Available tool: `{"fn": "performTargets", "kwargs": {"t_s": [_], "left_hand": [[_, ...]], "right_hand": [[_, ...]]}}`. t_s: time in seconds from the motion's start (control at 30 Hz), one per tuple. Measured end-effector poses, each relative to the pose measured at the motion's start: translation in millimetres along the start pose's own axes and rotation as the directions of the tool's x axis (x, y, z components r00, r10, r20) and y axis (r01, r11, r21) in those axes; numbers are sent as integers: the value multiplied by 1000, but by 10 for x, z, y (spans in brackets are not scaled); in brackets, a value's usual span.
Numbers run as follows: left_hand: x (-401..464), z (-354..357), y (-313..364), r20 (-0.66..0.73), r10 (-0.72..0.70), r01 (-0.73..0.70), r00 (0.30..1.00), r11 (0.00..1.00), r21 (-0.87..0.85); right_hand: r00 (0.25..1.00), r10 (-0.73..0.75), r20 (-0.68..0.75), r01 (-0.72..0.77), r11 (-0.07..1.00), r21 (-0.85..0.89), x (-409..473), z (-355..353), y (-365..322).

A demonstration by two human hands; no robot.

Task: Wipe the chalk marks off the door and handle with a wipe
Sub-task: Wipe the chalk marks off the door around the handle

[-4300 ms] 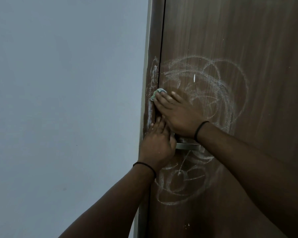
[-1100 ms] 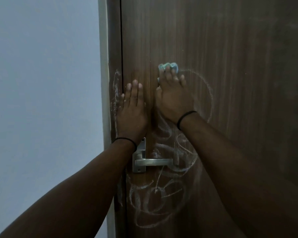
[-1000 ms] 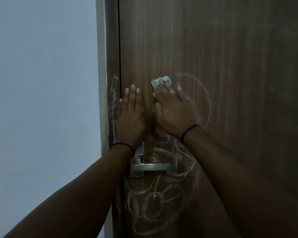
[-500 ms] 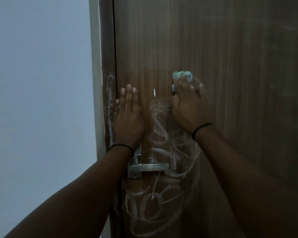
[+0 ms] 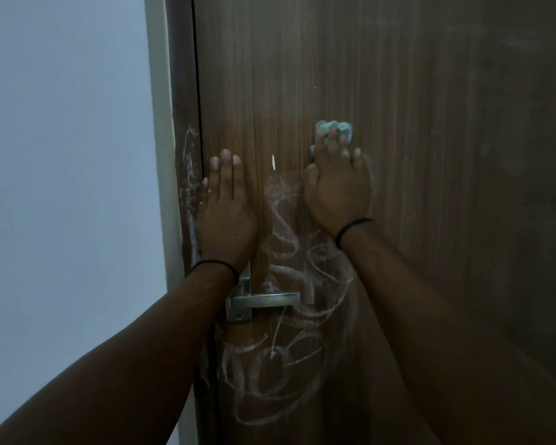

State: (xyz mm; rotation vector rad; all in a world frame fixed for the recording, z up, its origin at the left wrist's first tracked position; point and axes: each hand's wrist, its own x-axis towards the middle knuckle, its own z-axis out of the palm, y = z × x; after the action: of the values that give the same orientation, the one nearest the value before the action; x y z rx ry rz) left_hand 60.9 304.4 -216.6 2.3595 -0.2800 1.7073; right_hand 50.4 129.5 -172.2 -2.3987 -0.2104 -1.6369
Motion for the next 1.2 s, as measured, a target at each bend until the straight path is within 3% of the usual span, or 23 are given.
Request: {"fn": "performTargets", "kwargs": {"t_s": [0.1,0.2,0.3,0.47,0.63,0.83,1.03,1.2], "left_hand": [[-18,-14,-31,13,14,-13,1000,1000,-11],[-20,-25,-63,35,25,-25,999,1000,0],[-19,-40,-53,43,27,-28,999,1000,3],[-35,-89,-62,72,26,-26,997,1000,-9],[-60,-136,-116,117,56,-59,992,998,29],[-57,-169,-86,144,33,-38,989,999,29],[-56,-192,-86,179,47,-63,983,994,88],[-63,-174,-70,166,24,-35,986,997,63]], "right_hand": [[991,-118,70,117,993,15,-317,24,54],[999,-4,39,3,1000,3,-352,-25,332],[996,83,14,-83,997,-7,-162,-21,177],[973,-200,116,203,979,-11,-542,130,-169],[999,-7,33,8,1000,-16,-346,78,39],[954,-272,127,279,959,-44,-466,204,-462],[993,-100,66,102,994,-35,-264,131,-293],[957,-263,125,274,959,-76,-403,159,-328]]}}
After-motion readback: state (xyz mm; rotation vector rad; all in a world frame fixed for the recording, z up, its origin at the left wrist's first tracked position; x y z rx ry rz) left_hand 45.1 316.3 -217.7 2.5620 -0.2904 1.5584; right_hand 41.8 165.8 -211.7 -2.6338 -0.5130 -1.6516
